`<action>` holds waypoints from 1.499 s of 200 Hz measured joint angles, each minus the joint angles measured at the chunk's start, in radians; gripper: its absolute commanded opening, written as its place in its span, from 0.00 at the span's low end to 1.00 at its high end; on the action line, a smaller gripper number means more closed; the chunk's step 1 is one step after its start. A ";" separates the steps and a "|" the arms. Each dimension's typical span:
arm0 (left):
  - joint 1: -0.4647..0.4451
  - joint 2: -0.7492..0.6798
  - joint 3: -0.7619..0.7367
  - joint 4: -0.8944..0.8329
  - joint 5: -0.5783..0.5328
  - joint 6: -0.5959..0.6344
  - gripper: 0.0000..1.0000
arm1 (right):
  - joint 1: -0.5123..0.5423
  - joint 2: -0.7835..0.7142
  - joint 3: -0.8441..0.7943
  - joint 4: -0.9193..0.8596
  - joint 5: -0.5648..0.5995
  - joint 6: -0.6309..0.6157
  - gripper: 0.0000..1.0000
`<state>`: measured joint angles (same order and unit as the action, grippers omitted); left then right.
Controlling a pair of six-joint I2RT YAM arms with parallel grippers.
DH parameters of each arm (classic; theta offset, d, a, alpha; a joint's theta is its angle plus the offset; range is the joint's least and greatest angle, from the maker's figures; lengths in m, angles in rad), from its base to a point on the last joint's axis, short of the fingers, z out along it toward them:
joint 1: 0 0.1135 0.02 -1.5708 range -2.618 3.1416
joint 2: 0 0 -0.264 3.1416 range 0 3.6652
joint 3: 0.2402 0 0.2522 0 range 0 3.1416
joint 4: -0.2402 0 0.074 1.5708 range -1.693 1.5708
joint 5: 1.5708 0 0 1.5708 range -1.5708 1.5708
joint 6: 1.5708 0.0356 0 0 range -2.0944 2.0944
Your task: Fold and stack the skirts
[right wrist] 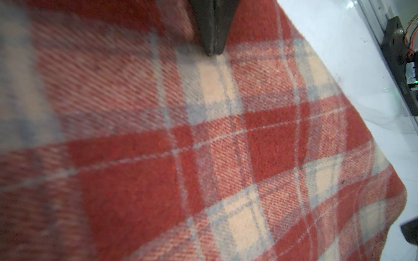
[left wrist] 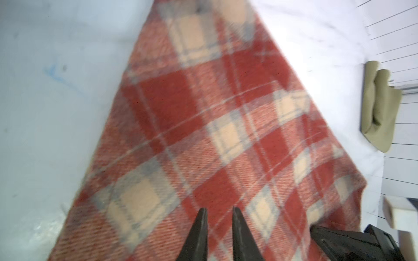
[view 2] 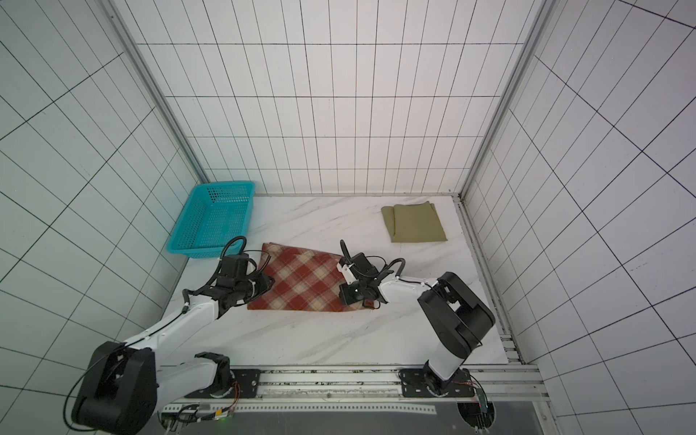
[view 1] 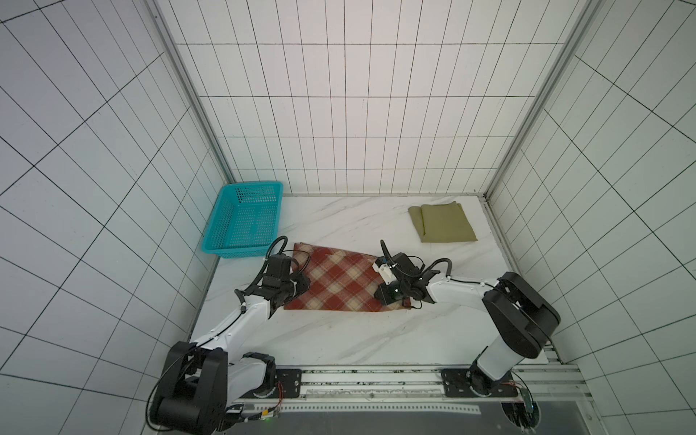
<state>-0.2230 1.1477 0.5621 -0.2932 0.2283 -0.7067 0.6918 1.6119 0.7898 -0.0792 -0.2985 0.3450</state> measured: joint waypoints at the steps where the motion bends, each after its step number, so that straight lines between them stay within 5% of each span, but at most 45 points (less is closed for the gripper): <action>1: -0.002 -0.001 0.003 0.000 0.000 0.000 0.22 | -0.001 -0.003 0.000 -0.002 0.000 0.000 0.00; 41: -0.201 0.040 0.053 0.089 -0.007 -0.008 0.23 | -0.104 -0.196 -0.003 -0.052 -0.011 0.011 0.00; 99: -0.450 0.384 0.143 0.247 0.038 -0.041 0.21 | -0.165 -0.270 -0.146 -0.007 -0.021 0.048 0.00; 188: -0.474 0.506 0.135 0.336 0.056 -0.055 0.20 | -0.238 -0.235 -0.226 0.064 -0.063 0.074 0.00; 204: -0.474 0.505 0.143 0.325 0.057 -0.035 0.20 | -0.273 -0.292 -0.232 0.064 -0.082 0.082 0.09; 217: -0.477 0.502 0.159 0.301 0.058 -0.017 0.20 | -0.309 -0.348 -0.233 0.066 -0.099 0.090 0.29; 246: -0.498 0.491 0.222 0.260 0.063 0.020 0.21 | -0.393 -0.440 -0.257 0.095 -0.135 0.099 0.52; 300: -0.531 0.520 0.336 0.252 0.109 0.062 0.21 | -0.518 -0.371 -0.333 0.185 -0.277 0.108 0.59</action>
<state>-0.7540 1.6680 0.8982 -0.0414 0.3370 -0.6445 0.1734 1.2407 0.4564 0.1055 -0.5751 0.4530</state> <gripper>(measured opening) 0.207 0.592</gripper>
